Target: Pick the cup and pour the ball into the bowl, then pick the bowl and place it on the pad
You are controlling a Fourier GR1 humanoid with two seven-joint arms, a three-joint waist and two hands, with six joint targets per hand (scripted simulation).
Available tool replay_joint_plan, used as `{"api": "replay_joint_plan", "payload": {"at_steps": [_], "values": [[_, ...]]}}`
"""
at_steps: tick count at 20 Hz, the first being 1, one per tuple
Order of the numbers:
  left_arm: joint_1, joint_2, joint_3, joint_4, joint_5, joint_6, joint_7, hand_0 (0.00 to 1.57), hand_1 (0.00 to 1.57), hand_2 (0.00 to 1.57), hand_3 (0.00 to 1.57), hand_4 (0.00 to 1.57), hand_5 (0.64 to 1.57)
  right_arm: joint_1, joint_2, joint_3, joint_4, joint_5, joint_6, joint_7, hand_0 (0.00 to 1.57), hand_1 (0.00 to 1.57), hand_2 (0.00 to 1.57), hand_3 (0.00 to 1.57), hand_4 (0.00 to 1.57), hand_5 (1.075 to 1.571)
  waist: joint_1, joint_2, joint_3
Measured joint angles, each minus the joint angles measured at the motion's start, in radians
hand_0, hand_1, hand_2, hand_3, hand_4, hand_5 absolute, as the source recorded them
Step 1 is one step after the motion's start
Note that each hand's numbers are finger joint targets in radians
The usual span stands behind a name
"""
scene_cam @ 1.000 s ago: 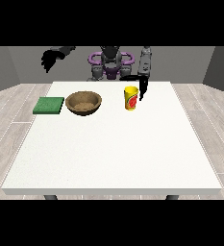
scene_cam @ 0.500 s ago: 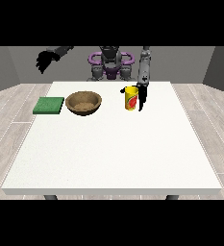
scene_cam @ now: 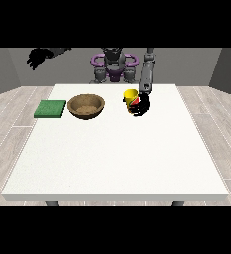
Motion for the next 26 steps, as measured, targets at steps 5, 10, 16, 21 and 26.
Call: {"api": "replay_joint_plan", "payload": {"at_steps": [5,10,16,21,26], "values": [[-0.045,-0.015,-0.077,0.025,-0.093,0.084,0.124,1.29,1.29,1.57,1.57,1.41,1.446,-0.002,-0.04,-0.038,0.089,-0.033,0.022,0.037,0.0,0.0,0.0,0.33,0.64,1.565,0.03,-0.097,-0.0022],[-0.115,-0.022,-0.211,0.039,-0.282,0.236,0.287,1.35,1.35,1.57,1.57,1.42,1.54,-0.015,-0.061,-0.055,0.192,-0.03,0.032,0.04,0.0,0.0,0.0,0.24,0.65,1.564,0.05,-0.175,-0.0007],[-0.21,0.005,-0.407,0.16,-0.595,0.375,0.552,1.36,1.36,1.57,1.57,1.47,1.531,-0.008,-0.049,-0.034,0.263,-0.014,0.048,0.039,0.0,0.0,0.0,0.1,0.68,1.559,0.042,-0.251,0.0031],[-0.325,-0.041,-0.532,0.243,-0.792,0.351,0.797,1.36,1.36,1.57,1.57,1.47,1.531,0.007,-0.072,-0.061,0.368,-0.013,0.095,-0.011,0.0,0.0,0.0,0.0,0.68,1.559,0.069,-0.283,0.0005],[-0.424,-0.076,-0.636,0.241,-0.906,0.254,0.99,1.33,1.33,1.57,1.57,1.41,1.554,-0.029,-0.104,-0.084,0.466,-0.014,0.114,-0.028,0.0,0.0,0.0,0.15,0.7,1.559,0.091,-0.296,-0.0014]]}}
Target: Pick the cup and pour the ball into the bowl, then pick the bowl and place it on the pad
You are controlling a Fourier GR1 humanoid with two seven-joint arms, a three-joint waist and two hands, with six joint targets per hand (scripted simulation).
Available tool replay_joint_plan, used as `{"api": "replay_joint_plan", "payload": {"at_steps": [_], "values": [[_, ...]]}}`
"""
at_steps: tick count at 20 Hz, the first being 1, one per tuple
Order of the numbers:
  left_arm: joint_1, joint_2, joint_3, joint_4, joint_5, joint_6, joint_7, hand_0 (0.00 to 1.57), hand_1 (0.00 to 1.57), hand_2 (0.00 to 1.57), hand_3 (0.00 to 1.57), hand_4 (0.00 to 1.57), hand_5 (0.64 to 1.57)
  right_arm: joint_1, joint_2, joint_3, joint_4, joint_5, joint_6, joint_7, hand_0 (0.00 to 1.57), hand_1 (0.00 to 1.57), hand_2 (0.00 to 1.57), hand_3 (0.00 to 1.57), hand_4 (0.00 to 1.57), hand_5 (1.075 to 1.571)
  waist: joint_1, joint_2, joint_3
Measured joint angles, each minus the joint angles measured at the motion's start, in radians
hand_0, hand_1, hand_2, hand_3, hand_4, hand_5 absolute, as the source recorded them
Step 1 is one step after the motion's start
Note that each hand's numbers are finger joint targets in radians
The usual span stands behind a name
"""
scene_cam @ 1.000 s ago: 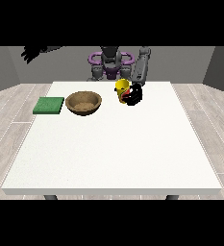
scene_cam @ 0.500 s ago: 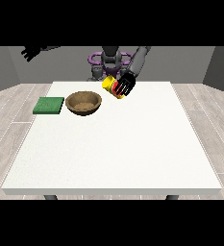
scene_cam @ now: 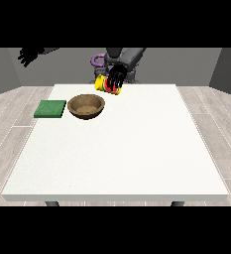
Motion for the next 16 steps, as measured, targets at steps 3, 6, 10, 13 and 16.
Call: {"api": "replay_joint_plan", "payload": {"at_steps": [3,6,10,13,16], "values": [[-0.033,-0.007,-0.073,0.004,-0.075,-0.062,0.098,1.46,1.46,1.57,1.57,1.26,1.557,-0.006,0.0,0.003,0.038,0.01,0.002,-0.008,0.0,0.0,0.0,0.18,0.69,1.556,0.007,-0.025,-0.0004],[-0.081,-0.011,-0.147,0.016,-0.163,-0.116,0.192,1.45,1.45,1.57,1.57,1.09,1.569,-0.035,0.0,0.008,0.058,0.021,-0.007,-0.017,0.0,0.0,0.0,0.29,0.7,1.555,0.004,-0.02,-0.001],[-0.115,-0.014,-0.23,0.008,-0.239,-0.235,0.283,0.61,0.61,1.49,1.54,1.03,1.571,-0.048,0.034,0.041,0.066,0.038,-0.018,-0.016,0.0,0.0,0.0,0.31,0.69,1.553,-0.026,-0.04,-0.0016],[-0.11,-0.015,-0.293,-0.038,-0.276,-0.324,0.32,0.25,0.25,1.23,1.56,1.08,1.57,-0.07,0.046,0.053,0.079,0.048,-0.03,-0.021,0.0,0.0,0.0,0.32,0.69,1.553,-0.037,-0.036,-0.0017],[-0.105,-0.015,-0.334,-0.088,-0.298,-0.406,0.336,0.17,0.17,1.19,1.57,1.13,1.57,-0.078,0.058,0.064,0.085,0.058,-0.032,-0.037,0.0,0.0,0.0,0.27,0.69,1.548,-0.046,-0.03,-0.002]]}}
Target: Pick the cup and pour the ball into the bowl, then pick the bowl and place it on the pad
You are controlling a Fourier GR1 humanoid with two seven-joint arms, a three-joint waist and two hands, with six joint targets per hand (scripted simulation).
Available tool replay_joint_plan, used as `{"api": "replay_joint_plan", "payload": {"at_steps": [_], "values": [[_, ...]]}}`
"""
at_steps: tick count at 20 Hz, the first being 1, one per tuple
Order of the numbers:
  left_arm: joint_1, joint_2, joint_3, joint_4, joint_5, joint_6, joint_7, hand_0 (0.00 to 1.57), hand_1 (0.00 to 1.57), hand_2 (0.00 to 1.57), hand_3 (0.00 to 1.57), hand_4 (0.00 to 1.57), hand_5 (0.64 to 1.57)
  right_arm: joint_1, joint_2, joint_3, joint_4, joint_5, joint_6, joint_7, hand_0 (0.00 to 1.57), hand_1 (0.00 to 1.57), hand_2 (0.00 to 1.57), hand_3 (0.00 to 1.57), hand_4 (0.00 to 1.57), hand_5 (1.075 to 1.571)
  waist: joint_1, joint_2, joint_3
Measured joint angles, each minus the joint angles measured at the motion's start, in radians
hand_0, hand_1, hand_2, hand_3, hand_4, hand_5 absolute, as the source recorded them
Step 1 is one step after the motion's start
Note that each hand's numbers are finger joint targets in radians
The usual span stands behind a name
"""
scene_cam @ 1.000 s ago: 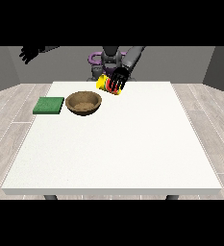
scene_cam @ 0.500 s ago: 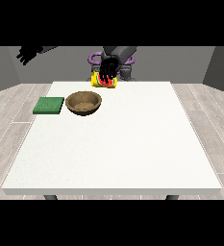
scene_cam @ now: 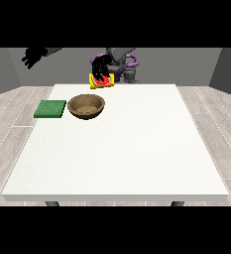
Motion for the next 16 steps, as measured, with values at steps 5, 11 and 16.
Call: {"api": "replay_joint_plan", "payload": {"at_steps": [5,11,16], "values": [[0.034,-0.001,-0.019,-0.102,-0.012,-0.1,-0.01,0.0,0.0,1.15,1.49,1.04,1.567,0.005,-0.011,-0.007,0.018,0.003,-0.01,0.003,0.0,0.0,0.0,0.05,0.71,1.548,0.035,-0.02,-0.0002],[0.079,0.071,0.153,-0.238,0.129,0.049,-0.088,0.95,0.95,1.37,1.08,1.3,1.556,0.027,-0.055,-0.059,0.046,-0.007,-0.032,0.004,0.0,0.0,0.0,0.11,0.74,1.551,0.139,-0.037,-0.0028],[0.116,0.112,0.405,-0.381,0.408,0.143,-0.21,0.0,0.0,0.0,0.0,1.16,1.561,0.031,-0.049,-0.075,0.048,-0.001,-0.076,0.0,0.0,0.0,0.0,0.0,0.79,1.556,0.228,-0.032,-0.0096]]}}
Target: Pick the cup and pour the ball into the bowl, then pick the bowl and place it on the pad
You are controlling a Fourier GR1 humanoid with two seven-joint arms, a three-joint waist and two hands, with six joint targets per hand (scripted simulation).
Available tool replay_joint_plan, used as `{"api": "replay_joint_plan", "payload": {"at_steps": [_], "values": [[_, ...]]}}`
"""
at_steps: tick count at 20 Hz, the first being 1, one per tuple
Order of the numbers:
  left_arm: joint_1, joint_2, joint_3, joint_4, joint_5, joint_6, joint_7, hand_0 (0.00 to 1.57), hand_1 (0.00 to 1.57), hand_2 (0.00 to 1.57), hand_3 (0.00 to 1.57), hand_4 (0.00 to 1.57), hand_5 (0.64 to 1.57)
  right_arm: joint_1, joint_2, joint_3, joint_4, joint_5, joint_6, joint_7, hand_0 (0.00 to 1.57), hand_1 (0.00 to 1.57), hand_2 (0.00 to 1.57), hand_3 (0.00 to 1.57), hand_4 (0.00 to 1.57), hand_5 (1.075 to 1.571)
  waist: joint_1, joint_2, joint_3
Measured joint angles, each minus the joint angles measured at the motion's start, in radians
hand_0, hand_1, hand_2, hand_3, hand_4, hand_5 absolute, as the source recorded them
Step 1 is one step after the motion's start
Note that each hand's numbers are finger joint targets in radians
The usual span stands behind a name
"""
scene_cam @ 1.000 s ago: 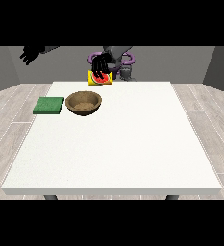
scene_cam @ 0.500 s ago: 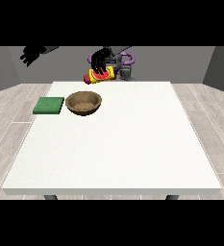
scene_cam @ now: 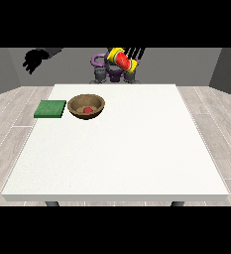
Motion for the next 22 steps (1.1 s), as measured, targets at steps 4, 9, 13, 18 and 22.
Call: {"api": "replay_joint_plan", "payload": {"at_steps": [4,9,13,18,22], "values": [[0.017,0.002,0.207,-0.109,0.267,-0.007,-0.09,0.0,0.0,0.0,0.0,1.07,1.571,0.001,0.011,-0.004,0.002,0.012,-0.033,-0.011,0.0,0.0,0.0,0.0,0.77,1.556,0.058,0.025,-0.0036],[0.022,0.058,0.424,-0.198,0.586,-0.172,-0.191,0.0,0.0,0.0,0.0,1.06,1.566,0.02,0.061,-0.007,0.017,0.025,-0.086,-0.045,0.0,0.0,0.0,0.0,0.72,1.566,0.127,0.073,0.0009],[0.025,0.143,0.553,-0.215,0.774,-0.337,-0.241,0.0,0.0,0.0,0.0,1.06,1.558,0.022,0.108,-0.005,0.034,0.029,-0.111,-0.096,0.0,0.0,0.0,0.0,0.74,1.565,0.162,0.134,0.0052],[0.036,0.239,0.647,-0.229,0.913,-0.482,-0.244,0.0,0.0,0.0,0.0,1.02,1.56,-0.008,0.135,-0.014,0.116,0.029,-0.116,-0.181,0.0,0.0,0.0,0.0,0.7,1.565,0.181,0.194,0.0082],[0.076,0.299,0.695,-0.248,0.979,-0.553,-0.245,0.0,0.0,0.0,0.0,1.0,1.544,-0.043,0.139,-0.008,0.197,0.038,-0.108,-0.233,0.0,0.0,0.0,0.0,0.6,1.557,0.179,0.218,0.0093]]}}
